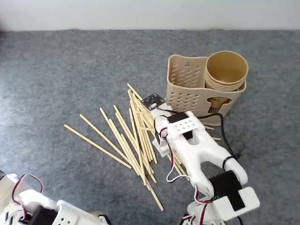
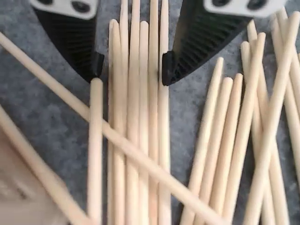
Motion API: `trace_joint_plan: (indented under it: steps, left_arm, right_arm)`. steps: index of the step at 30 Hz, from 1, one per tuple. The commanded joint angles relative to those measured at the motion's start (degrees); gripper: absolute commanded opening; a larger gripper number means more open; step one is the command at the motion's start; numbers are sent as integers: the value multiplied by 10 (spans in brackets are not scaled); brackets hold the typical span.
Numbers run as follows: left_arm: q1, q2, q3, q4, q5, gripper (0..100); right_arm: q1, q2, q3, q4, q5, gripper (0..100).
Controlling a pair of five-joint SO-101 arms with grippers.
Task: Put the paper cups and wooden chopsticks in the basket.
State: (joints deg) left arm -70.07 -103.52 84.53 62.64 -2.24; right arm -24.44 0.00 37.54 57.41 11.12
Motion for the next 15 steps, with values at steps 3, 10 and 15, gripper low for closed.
trace_joint_plan:
  steps: [3, 10, 15]
  left_arm:
    - [3, -7, -3, -11, 2, 16]
    - [1, -7, -3, -11, 2, 16]
    - [1, -7, -3, -10, 2, 16]
  right_arm:
    - [-20, 17, -25, -7, 7, 183]
    - [-29, 20, -25, -8, 4, 24]
    - [-30, 15, -11, -7, 4, 9]
